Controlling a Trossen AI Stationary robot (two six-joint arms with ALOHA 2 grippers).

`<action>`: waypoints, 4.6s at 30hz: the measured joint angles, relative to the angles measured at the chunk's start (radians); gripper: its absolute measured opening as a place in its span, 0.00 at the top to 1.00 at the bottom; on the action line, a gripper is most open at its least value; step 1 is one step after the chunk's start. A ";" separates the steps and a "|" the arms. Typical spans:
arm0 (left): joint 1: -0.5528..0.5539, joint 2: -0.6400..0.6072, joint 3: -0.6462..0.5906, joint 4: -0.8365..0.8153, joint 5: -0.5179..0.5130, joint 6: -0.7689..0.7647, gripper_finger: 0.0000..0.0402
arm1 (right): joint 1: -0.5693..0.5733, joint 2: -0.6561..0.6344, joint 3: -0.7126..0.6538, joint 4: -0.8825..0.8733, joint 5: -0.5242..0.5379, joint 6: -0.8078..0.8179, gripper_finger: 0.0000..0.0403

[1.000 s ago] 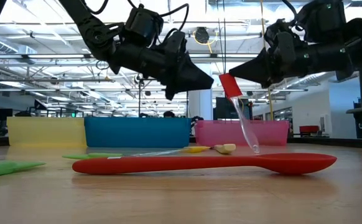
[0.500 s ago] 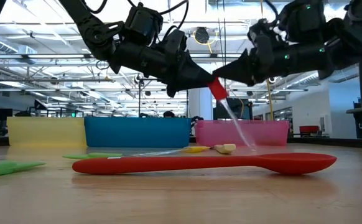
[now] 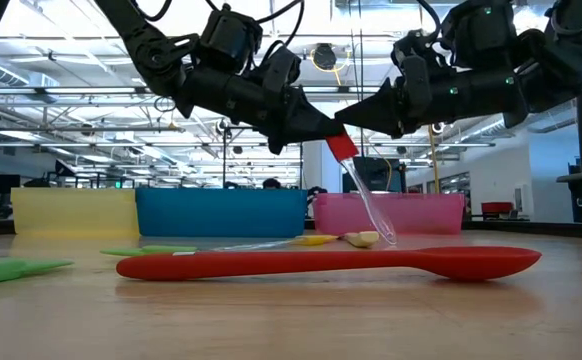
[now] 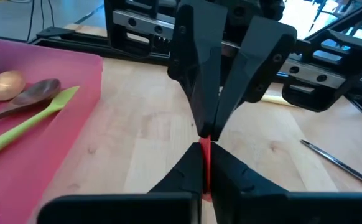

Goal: Pick & Place Kitchen Items
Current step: Put the red spatula into the yellow bin, then put the top green spatula into the yellow bin

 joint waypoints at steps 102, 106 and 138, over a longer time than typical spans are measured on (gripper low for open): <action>0.845 -0.126 0.242 -1.562 -0.379 -0.057 0.83 | -0.049 0.000 -0.001 -0.045 -0.001 -0.046 0.64; 0.835 -0.196 0.242 -1.568 -0.377 -0.042 0.84 | -0.049 0.000 -0.001 -0.045 -0.001 -0.044 0.64; -0.038 -0.603 0.244 -1.420 -0.423 -0.127 0.83 | -0.045 0.000 -0.001 -0.048 0.000 -0.018 0.65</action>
